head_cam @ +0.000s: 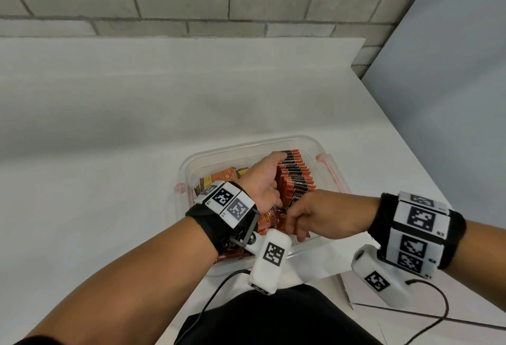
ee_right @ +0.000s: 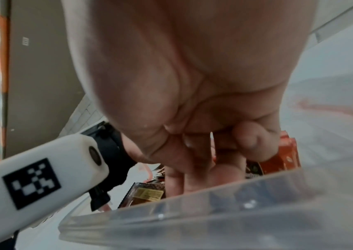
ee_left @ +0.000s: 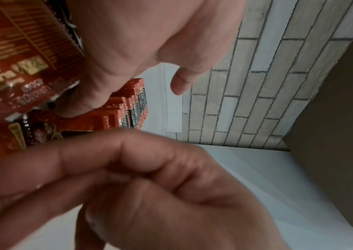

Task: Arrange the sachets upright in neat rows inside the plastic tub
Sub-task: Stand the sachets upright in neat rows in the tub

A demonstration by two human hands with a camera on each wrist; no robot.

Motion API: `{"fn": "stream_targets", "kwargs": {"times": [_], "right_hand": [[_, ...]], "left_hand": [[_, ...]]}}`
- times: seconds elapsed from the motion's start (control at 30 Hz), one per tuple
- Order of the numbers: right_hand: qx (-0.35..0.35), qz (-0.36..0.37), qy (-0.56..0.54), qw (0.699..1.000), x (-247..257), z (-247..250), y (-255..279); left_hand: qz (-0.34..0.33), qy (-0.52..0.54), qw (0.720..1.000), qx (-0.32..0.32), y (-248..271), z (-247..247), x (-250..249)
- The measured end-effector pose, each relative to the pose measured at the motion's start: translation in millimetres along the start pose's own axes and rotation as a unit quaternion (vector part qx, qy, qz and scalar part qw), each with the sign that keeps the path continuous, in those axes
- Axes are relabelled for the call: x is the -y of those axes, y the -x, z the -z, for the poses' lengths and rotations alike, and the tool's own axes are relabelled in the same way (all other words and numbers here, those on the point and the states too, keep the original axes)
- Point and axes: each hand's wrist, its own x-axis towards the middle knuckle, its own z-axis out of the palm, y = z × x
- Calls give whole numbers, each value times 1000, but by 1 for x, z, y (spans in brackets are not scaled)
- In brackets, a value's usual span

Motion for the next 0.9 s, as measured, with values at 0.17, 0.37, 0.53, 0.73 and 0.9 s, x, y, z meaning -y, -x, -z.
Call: {"fn": "stream_targets", "kwargs": {"times": [0.17, 0.37, 0.53, 0.73, 0.9], "right_hand": [[28, -6, 24, 999, 3, -2, -10], [14, 4, 137, 990, 0, 0, -4], [-19, -9, 193, 981, -6, 8, 5], [-55, -18, 237, 970, -16, 6, 4], [-70, -15, 206, 976, -20, 5, 6]], "left_hand": [[7, 5, 1000, -1, -1, 0, 1], [7, -9, 1000, 4, 0, 0, 2], [11, -12, 1000, -13, 3, -2, 2], [33, -1, 999, -12, 5, -6, 0], [46, 10, 999, -5, 4, -6, 1]]}}
